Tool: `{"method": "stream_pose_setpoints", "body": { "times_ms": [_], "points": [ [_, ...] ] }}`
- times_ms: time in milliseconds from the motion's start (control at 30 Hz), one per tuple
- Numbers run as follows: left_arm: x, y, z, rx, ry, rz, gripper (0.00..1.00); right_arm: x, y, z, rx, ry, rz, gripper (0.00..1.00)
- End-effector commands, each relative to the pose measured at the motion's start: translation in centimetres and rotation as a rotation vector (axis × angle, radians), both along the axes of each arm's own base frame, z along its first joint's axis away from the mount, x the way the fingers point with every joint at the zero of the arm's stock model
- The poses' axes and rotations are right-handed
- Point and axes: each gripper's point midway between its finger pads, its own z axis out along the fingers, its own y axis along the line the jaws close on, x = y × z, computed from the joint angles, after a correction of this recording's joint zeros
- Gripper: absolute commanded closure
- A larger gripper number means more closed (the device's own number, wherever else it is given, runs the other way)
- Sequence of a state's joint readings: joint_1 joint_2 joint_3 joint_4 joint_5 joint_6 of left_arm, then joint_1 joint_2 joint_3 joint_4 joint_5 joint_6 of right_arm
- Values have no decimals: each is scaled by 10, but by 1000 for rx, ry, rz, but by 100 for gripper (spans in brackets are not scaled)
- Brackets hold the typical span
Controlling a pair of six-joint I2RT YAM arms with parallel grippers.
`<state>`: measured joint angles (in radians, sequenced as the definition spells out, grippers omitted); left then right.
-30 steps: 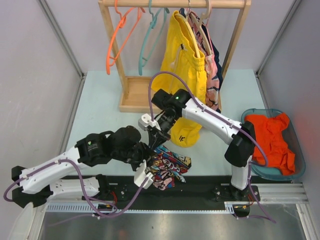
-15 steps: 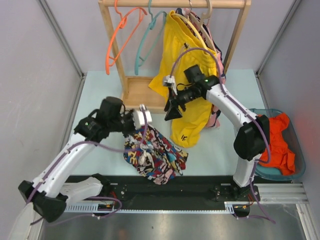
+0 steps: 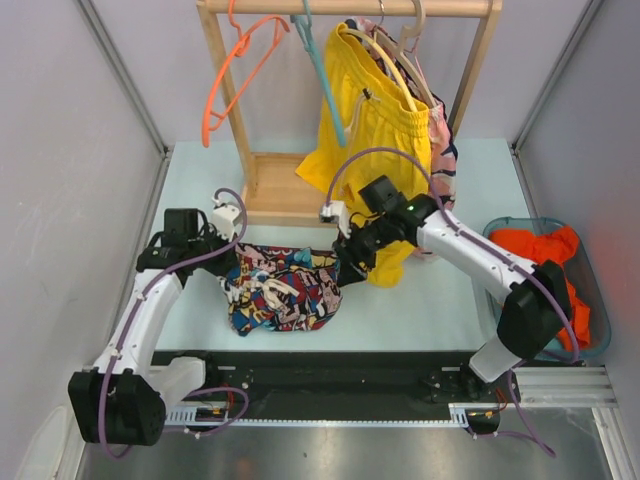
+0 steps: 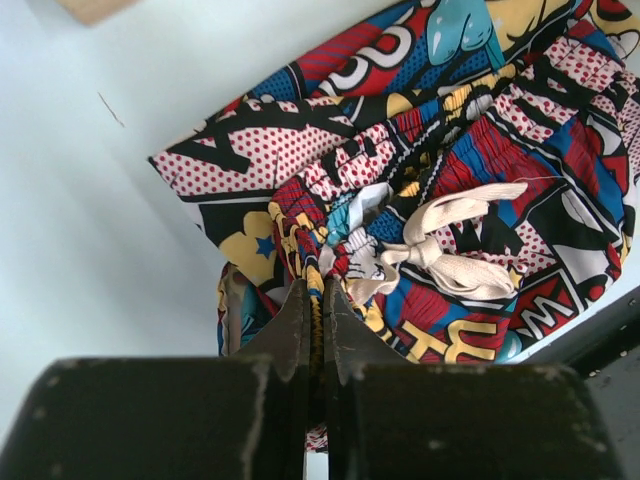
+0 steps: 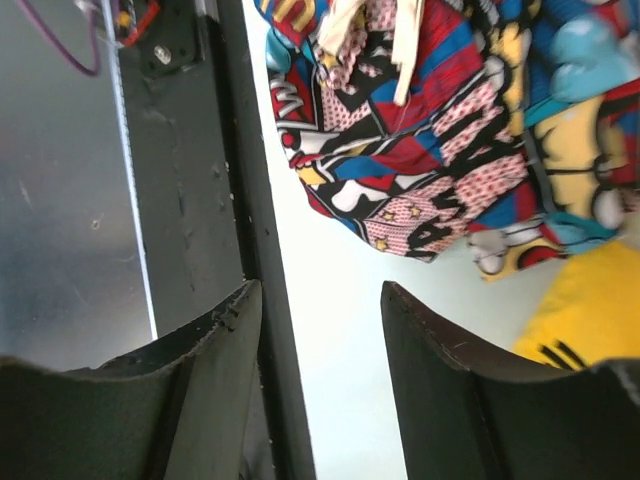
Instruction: Place the shorts on the hanger
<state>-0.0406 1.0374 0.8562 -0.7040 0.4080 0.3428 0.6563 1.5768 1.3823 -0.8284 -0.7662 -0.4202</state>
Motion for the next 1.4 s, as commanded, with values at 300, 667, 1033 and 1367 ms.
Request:
{"method": "stream_pose_setpoints", "body": {
  "times_ms": [300, 667, 1033, 1367],
  "points": [
    [2, 5, -4, 16, 15, -3, 75, 66, 51, -90, -165, 7, -386, 37],
    [0, 37, 1, 37, 101, -70, 38, 56, 52, -139, -264, 111, -399, 42],
    [-4, 92, -19, 18, 185, -188, 23, 62, 39, -110, -187, 130, -364, 100],
    [45, 94, -35, -66, 58, -304, 24, 47, 35, -80, -134, 78, -272, 100]
  ]
}}
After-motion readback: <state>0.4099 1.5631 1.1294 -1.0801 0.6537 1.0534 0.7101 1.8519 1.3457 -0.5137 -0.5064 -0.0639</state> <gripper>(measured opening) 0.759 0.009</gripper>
